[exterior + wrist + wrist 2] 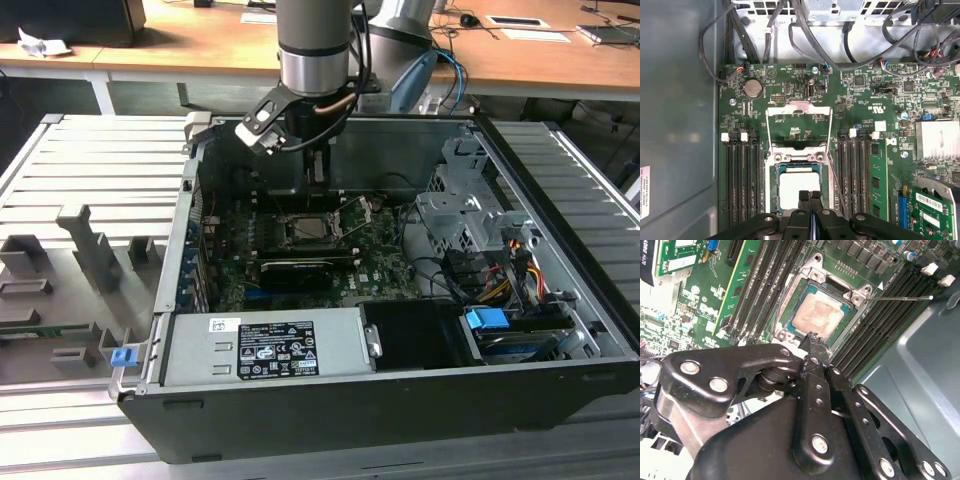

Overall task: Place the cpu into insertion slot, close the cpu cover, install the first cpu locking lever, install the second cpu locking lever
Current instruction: 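Close the cpu cover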

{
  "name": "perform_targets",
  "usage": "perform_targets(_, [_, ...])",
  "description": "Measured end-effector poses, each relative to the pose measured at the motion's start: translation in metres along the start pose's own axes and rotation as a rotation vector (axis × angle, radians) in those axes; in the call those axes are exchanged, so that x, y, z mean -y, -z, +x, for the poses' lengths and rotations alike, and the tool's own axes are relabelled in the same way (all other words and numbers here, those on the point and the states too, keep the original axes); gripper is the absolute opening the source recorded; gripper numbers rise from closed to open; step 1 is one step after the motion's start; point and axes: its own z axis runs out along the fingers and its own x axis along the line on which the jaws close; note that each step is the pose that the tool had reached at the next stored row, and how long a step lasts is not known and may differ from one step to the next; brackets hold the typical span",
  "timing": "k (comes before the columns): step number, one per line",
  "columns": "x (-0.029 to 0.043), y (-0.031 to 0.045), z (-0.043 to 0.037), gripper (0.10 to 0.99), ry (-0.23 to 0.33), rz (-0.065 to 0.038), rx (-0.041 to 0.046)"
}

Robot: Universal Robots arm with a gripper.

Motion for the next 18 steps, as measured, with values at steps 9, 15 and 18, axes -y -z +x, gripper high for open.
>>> perform_targets(9, [-0.0093, -0.0007, 0.0002, 0.106, 0.000, 0.000, 0.0004])
perform_targets(15, [-0.0234, -0.0018, 0.0005, 0.106, 0.000, 0.000, 0.0004])
perform_targets(18, [-0.0281, -0.0022, 0.0006, 0.106, 0.000, 0.000, 0.0004])
